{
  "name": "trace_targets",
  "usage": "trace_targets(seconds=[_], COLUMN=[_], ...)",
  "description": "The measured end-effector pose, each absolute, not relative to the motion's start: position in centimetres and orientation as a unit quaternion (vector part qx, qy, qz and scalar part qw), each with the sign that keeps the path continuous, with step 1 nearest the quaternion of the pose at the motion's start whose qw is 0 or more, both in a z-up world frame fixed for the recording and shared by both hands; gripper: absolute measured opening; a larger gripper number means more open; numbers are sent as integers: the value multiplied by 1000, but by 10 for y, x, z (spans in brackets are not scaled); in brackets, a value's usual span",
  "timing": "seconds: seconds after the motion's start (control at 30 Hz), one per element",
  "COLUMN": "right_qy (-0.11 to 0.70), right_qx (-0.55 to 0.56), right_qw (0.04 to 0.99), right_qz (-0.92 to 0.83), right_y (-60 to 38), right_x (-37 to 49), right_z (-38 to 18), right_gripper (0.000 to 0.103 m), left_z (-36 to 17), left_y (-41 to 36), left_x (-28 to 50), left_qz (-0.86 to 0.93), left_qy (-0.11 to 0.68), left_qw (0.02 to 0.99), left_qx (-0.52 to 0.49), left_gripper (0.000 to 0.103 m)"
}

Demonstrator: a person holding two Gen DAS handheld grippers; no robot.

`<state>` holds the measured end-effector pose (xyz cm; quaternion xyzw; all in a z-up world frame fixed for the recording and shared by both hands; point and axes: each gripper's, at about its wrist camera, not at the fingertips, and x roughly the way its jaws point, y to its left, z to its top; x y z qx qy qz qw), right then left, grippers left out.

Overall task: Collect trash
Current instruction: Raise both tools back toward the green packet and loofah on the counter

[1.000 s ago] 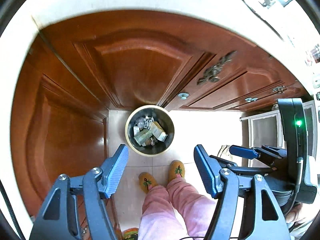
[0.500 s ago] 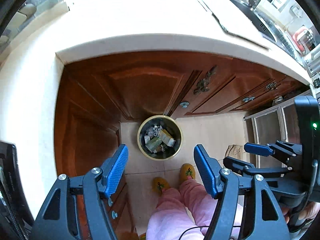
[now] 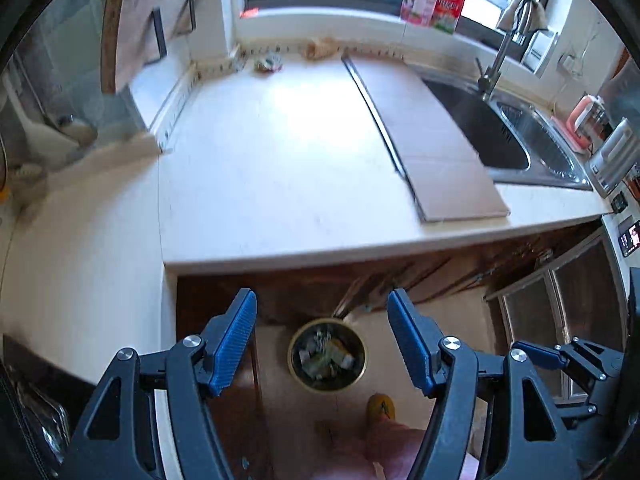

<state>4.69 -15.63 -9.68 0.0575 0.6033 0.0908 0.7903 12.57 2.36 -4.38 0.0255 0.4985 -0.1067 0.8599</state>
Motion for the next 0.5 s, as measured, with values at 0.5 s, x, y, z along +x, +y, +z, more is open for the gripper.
trace_targets(seconds=[0.5], right_qy=[502], right_qx=[63], right_qw=[858], right_qz=[87], right_y=[-181], right_x=[94], right_z=[21], right_gripper=[60], left_z=[57], left_y=[-4], left_x=[176], left_qz=[-130], left_qy=[421], left_qw=[897], left_qx=[46], left_gripper=[74])
